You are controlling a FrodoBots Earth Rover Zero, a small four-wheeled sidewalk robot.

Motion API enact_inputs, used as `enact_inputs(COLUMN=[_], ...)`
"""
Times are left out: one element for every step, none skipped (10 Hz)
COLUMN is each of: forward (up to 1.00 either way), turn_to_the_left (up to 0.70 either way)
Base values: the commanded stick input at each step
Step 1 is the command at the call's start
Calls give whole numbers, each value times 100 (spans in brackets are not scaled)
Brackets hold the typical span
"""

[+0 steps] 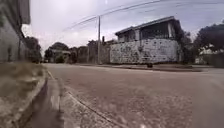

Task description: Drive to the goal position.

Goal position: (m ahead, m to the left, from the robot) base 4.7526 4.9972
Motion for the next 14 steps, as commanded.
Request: enact_inputs(forward=[100, 100, 100, 100, 100, 100, 100, 100, 100, 100, 100, 100, 100, 100], turn_to_the_left=[0, 5, 10, 15, 38, 40, 40, 40, 40, 40, 40, 40, 40, 40])
